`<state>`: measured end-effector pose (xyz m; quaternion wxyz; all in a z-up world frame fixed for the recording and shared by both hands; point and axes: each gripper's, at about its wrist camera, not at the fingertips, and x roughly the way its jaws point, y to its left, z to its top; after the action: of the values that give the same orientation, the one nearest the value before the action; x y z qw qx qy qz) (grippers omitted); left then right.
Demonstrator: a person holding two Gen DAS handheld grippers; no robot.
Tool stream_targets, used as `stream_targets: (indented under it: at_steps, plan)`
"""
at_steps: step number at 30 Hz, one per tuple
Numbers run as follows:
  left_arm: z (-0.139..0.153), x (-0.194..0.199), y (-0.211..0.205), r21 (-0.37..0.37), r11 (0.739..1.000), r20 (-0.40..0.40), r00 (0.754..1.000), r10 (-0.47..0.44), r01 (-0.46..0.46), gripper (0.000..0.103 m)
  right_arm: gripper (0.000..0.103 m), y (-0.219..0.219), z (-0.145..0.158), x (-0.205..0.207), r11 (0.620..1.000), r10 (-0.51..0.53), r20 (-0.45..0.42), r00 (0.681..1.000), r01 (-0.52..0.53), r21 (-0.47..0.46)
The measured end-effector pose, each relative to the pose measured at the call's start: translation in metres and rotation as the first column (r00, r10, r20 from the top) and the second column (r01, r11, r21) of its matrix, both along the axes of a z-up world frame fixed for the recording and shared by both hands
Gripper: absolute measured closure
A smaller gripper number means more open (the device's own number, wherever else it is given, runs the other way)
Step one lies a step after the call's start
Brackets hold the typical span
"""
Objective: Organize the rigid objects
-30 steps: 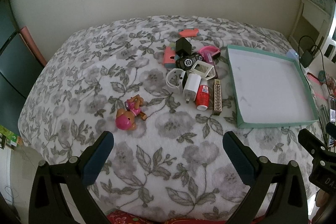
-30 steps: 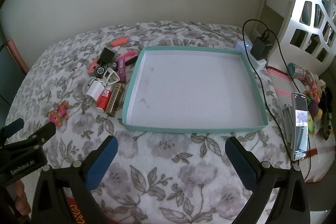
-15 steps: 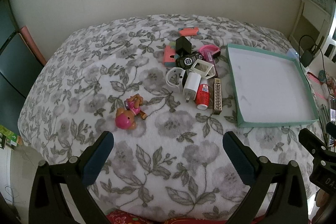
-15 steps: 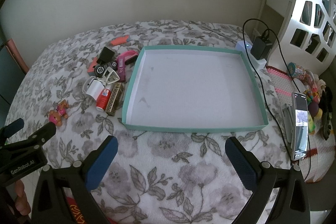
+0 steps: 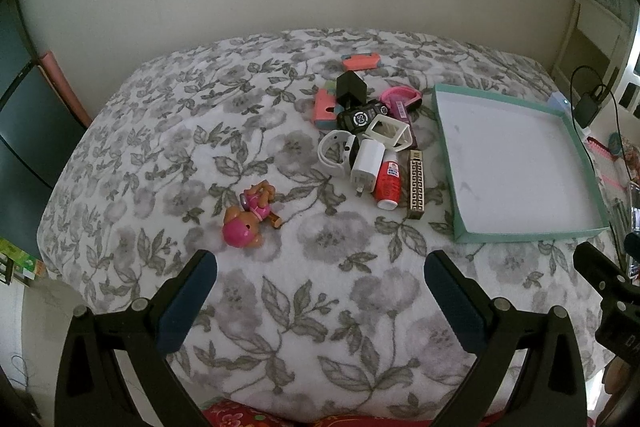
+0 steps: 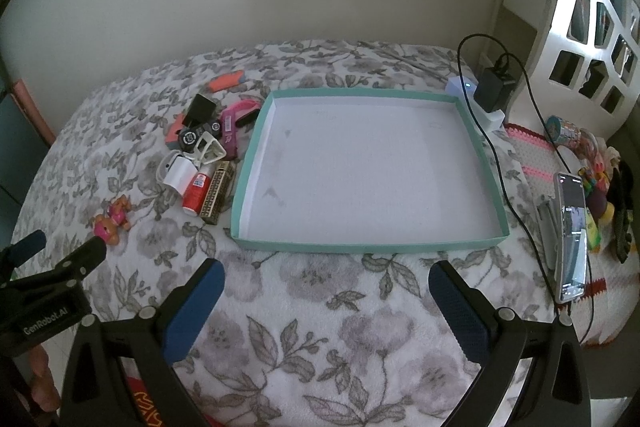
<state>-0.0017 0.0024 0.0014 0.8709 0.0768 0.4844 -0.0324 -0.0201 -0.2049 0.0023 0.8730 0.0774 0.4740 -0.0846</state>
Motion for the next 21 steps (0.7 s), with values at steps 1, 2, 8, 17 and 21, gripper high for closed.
stream_targets:
  at_steps: [1, 2, 8, 17, 21]
  plan:
    - [-0.0001, -0.0001, 0.0000, 0.000, 1.000, 0.000, 1.000, 0.000, 0.000, 0.000, 0.000, 0.0002, 0.0002, -0.0001, 1.000, -0.001, 0.000, 1.000, 0.001, -0.001]
    - [-0.0003, -0.0001, 0.0003, -0.001, 1.000, -0.001, 1.000, 0.001, -0.001, 0.000, 0.000, 0.0003, 0.0005, -0.0003, 1.000, -0.001, 0.000, 1.000, 0.001, -0.003]
    - [0.0003, 0.0005, 0.0009, -0.006, 1.000, -0.005, 1.000, 0.008, -0.008, 0.000, 0.000, 0.0002, 0.0010, -0.0006, 1.000, -0.001, 0.001, 1.000, 0.001, -0.005]
    - [0.0002, 0.0002, 0.0012, -0.005, 1.000, -0.004, 1.000, 0.007, -0.007, 0.000, 0.000, 0.0003, 0.0006, -0.0005, 1.000, -0.001, 0.002, 1.000, 0.001, -0.006]
    - [0.0002, 0.0001, 0.0012, -0.006, 1.000, -0.004, 1.000, 0.007, -0.007, 0.000, 0.000, 0.0005, 0.0006, -0.0005, 1.000, -0.001, 0.001, 1.000, 0.001, -0.006]
